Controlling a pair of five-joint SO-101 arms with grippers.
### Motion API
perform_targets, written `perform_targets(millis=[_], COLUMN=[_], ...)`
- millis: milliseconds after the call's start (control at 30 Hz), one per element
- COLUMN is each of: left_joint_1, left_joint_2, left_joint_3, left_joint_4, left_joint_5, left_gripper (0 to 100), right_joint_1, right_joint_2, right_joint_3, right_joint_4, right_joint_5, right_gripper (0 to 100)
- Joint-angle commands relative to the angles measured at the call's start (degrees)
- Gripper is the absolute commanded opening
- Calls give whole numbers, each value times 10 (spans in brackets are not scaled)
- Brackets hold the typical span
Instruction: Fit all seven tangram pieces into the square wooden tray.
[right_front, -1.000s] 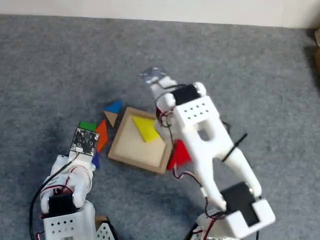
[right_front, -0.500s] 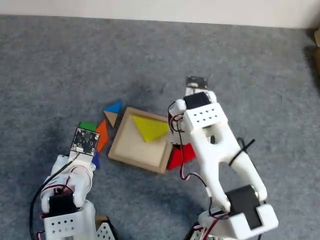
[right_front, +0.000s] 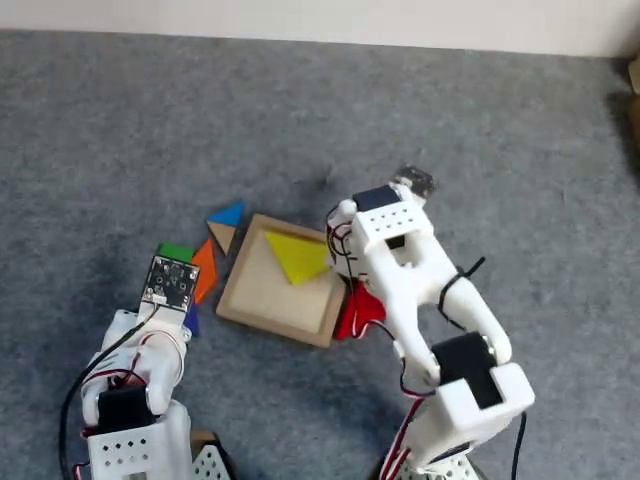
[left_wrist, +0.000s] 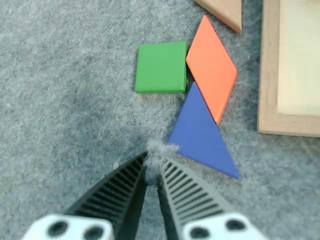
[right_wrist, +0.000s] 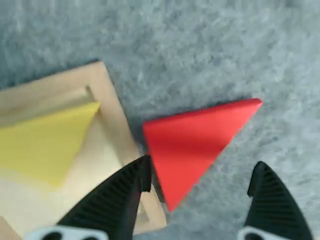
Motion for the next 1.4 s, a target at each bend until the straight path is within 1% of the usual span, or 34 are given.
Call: perform_targets(millis=[0, 233, 433, 567, 833, 967, 1100, 1200, 1267, 1367], left_joint_1=[-3, -3, -3, -3, -3, -3, -3, -3, -3, -3], left_joint_2=[-3, -3, -3, -3, -3, -3, -3, -3, -3, -3], left_joint_3=[4, 4, 4, 4, 4, 4, 4, 4, 4, 4], left_joint_4=[-1, -1, -1, -1, -1, -1, -1, -1, -1, -1], left_joint_5=[-4, -4, -4, -4, -4, -4, -4, -4, -4, -4], left_gripper=[8, 8, 8, 8, 8, 8, 8, 8, 8, 8], right_joint_1=[6, 5, 9, 31, 116, 145, 175, 185, 181, 165], right_joint_2=[12, 80, 96, 96, 97, 94, 93, 92, 92, 92], right_joint_3=[-2, -6, -3, -3, -7, -12, -55, -118, -163, -213], right_joint_4=[-11, -11, -11, -12, -12, -24, -44, -1, 46, 111], right_joint_5=[-22, -18, -12, 54, 245, 328, 405, 431, 447, 491], right_gripper=[303, 303, 303, 303, 303, 303, 300, 300, 300, 300])
